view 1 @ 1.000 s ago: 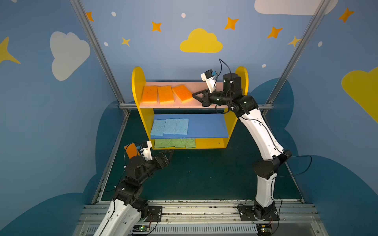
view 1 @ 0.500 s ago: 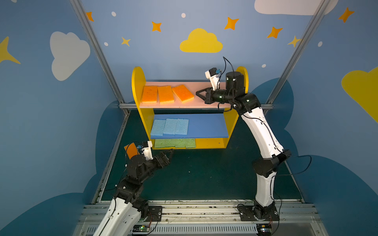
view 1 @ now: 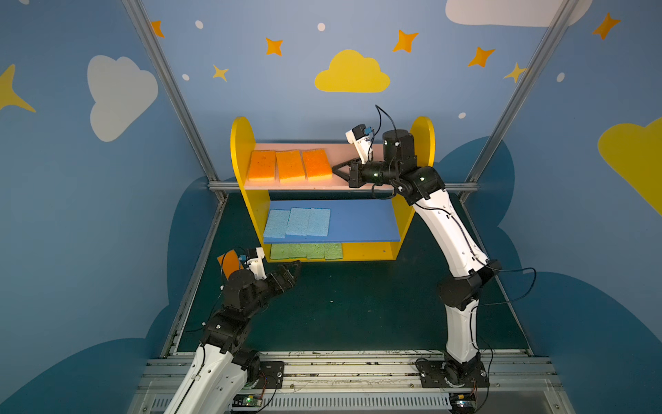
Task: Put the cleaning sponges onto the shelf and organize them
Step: 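Draw the right gripper back while the left lowers to the floor sponge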
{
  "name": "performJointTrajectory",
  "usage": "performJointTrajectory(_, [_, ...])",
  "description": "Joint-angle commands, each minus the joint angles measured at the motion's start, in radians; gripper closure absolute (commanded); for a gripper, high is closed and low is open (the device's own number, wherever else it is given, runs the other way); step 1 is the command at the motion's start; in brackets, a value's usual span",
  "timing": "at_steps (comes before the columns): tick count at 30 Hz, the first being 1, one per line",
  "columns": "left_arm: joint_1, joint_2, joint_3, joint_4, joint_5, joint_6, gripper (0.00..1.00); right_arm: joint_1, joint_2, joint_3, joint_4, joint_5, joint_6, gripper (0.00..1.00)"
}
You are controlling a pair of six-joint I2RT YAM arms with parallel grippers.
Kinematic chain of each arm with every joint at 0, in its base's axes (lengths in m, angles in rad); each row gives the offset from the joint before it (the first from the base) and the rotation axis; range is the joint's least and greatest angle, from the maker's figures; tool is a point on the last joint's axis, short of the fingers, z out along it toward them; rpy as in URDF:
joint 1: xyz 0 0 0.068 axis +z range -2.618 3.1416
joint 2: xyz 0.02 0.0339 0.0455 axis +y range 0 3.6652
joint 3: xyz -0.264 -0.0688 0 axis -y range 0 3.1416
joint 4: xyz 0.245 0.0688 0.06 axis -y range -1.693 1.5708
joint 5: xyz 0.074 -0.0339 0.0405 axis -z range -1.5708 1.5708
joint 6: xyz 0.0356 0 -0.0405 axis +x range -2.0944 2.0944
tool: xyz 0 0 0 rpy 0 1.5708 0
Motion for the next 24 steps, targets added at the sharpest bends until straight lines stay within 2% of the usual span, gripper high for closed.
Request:
performJointTrajectory(1, [0.025, 0.002, 0.017, -0.043, -0.014, -0.001, 0.00, 0.017, 0.022, 0.004, -0.021, -0.036, -0.005, 1.00])
performJointTrajectory(8, [0.105, 0.008, -0.001, -0.102, -0.048, -0.012, 0.00, 0.020, -0.003, -0.019, -0.013, -0.021, -0.012, 1.00])
performJointTrajectory(9, [0.119, 0.010, -0.001, -0.117, -0.057, -0.010, 0.00, 0.017, -0.010, -0.026, -0.010, -0.018, -0.013, 0.98])
performJointTrajectory(12, [0.170, 0.019, 0.005, -0.155, -0.083, 0.008, 0.00, 0.005, -0.057, -0.078, 0.016, -0.020, -0.011, 0.81])
performJointTrajectory(16, [0.262, 0.063, 0.016, -0.199, -0.103, 0.011, 0.00, -0.013, -0.182, -0.249, 0.118, -0.014, -0.009, 0.65])
performJointTrajectory(20, [0.356, 0.095, 0.000, -0.206, -0.112, -0.009, 0.00, -0.024, -0.326, -0.447, 0.224, -0.006, -0.012, 0.59])
performJointTrajectory(24, [0.412, 0.132, -0.009, -0.160, -0.173, -0.010, 0.00, -0.032, -0.484, -0.657, 0.341, 0.001, -0.003, 0.59])
